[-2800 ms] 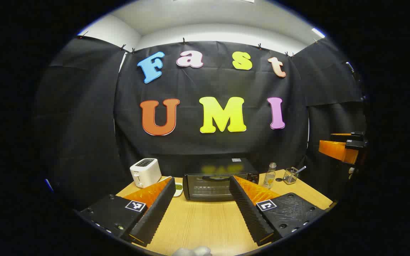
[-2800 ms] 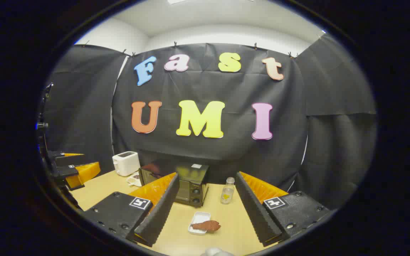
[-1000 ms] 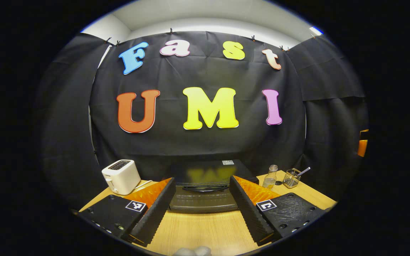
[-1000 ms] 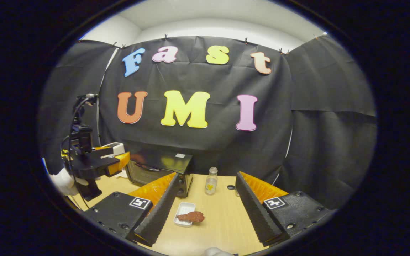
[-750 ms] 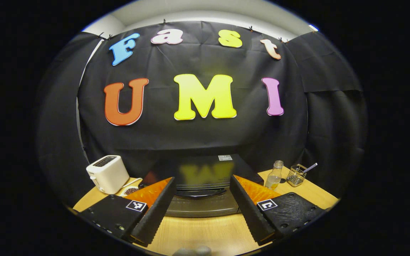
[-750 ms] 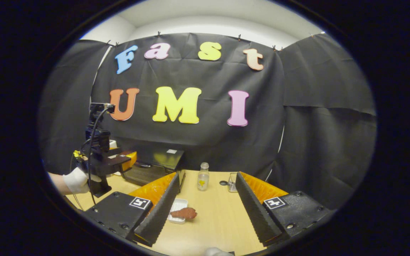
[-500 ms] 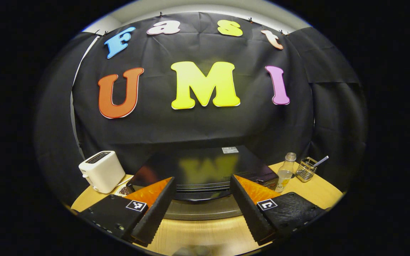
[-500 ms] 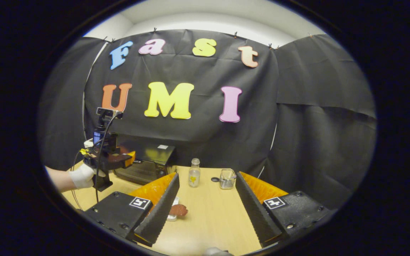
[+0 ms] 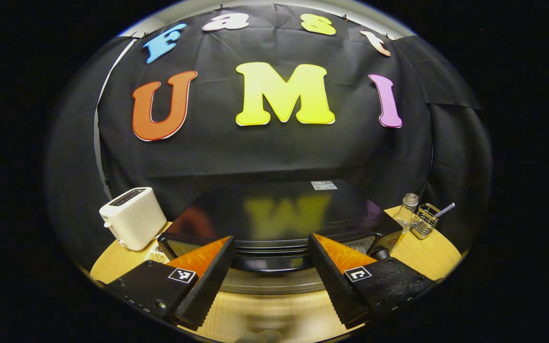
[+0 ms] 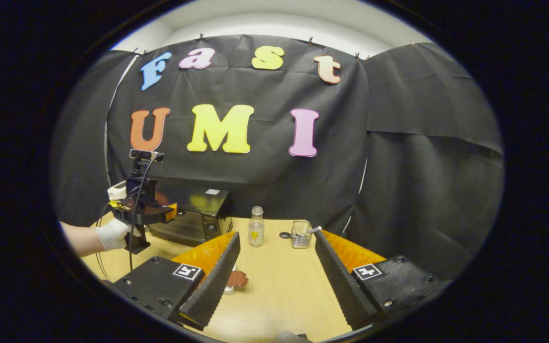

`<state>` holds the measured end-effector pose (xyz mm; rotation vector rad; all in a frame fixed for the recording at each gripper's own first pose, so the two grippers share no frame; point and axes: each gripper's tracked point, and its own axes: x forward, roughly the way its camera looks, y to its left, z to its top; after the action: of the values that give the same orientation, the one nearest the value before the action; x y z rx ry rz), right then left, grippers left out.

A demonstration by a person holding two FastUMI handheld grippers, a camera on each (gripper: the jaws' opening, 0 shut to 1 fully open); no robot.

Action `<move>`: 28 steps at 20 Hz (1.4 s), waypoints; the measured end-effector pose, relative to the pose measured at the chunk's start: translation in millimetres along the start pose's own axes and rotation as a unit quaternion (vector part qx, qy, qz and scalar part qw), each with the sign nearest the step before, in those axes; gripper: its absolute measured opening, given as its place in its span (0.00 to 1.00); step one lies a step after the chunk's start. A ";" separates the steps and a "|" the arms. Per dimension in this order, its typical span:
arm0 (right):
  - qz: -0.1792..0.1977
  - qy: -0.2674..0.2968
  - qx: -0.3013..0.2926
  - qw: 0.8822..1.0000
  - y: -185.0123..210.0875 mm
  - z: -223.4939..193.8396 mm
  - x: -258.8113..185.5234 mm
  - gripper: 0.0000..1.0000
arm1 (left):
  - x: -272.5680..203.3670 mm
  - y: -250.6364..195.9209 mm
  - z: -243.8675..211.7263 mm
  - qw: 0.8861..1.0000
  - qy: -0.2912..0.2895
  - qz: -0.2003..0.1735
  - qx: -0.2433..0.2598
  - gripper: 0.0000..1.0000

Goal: Open the electric oven with the left hand, put the food in, and close the electric oven.

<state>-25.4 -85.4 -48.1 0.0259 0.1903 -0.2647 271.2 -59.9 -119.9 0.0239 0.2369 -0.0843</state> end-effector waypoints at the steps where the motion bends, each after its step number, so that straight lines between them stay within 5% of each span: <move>1: 0.002 0.000 0.001 1.000 1.9 0.9 -0.8 1.00 | -2.6 1.6 -2.1 1.000 0.005 -0.002 0.000 0.98; 17: 0.033 0.009 -0.001 0.999 22.5 -18.6 -31.3 1.00 | -94.2 -4.6 -95.0 0.998 0.052 -0.018 0.010 0.97; 28: 0.024 0.045 -0.005 0.999 21.4 -50.0 -38.4 1.00 | -108.1 -5.2 -185.7 0.991 0.129 -0.022 0.018 0.97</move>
<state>-65.3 -52.3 -89.8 0.0316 0.2808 -0.2155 122.7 -50.1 -274.9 0.0650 0.4945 -0.1291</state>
